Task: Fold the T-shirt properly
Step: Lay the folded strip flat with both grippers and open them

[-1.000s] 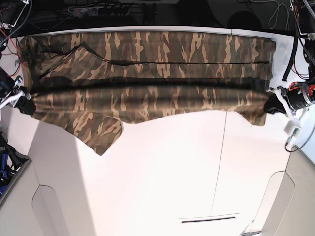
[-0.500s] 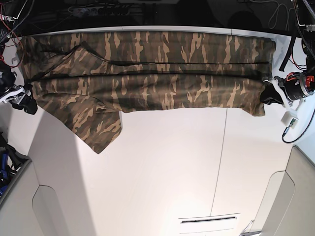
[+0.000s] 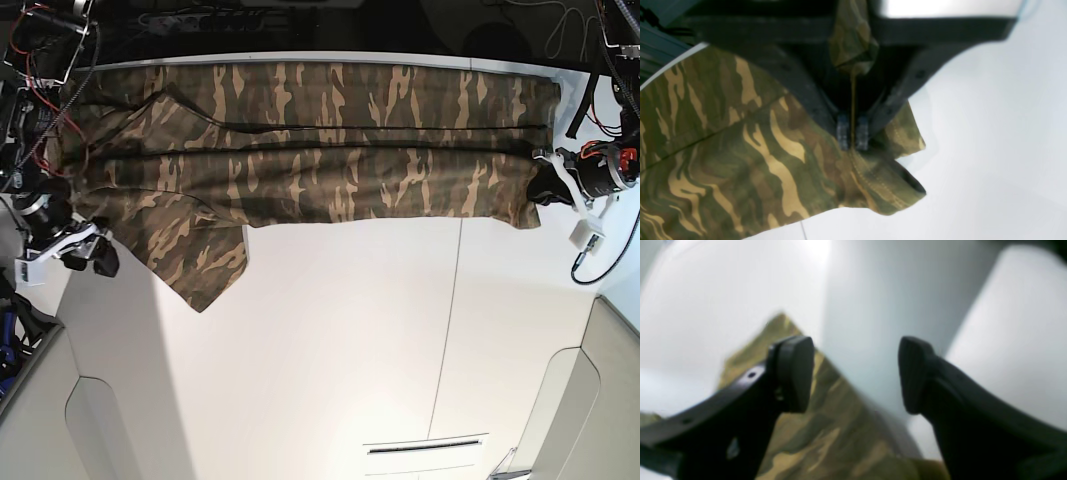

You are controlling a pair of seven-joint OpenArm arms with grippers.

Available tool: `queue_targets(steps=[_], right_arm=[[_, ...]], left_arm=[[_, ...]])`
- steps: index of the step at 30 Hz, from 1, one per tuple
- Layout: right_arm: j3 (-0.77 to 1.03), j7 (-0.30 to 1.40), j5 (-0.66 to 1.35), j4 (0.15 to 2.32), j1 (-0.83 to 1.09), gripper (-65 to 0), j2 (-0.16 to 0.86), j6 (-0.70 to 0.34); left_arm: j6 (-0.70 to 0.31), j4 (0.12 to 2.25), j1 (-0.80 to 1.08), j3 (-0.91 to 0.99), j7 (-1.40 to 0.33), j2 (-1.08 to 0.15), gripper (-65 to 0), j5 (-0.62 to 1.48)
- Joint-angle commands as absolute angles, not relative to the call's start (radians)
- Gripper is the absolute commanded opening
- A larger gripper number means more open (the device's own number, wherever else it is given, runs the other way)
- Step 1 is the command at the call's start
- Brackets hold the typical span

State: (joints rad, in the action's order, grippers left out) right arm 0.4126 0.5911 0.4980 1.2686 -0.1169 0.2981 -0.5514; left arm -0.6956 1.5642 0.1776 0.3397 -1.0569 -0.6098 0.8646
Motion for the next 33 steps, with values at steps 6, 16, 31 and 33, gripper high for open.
queue_targets(steps=[6, 16, 31, 33], right_arm=[[0.247, 0.474, 0.467, 1.136, -0.16, -25.1, 0.307, -0.527], [0.202, 0.48, 0.467, 1.106, -0.166, -30.5, 0.208, -0.565], [0.369, 0.883, 0.632, 1.453, -0.168, -65.0, 0.202, -0.566], [0.432, 0.97, 0.67, 1.526, -0.168, -65.0, 0.202, -0.569]], left_arm=[[-0.698, 1.58, 0.17, 0.348, -1.037, -0.629, -65.0, 0.879], [-0.698, 1.58, 0.17, 0.348, -1.028, -0.629, -65.0, 0.881], [-0.698, 1.629, 0.17, 0.348, -1.032, -0.629, -65.0, 0.879], [-0.698, 1.663, 0.174, 0.348, -1.053, -0.629, -65.0, 0.88]])
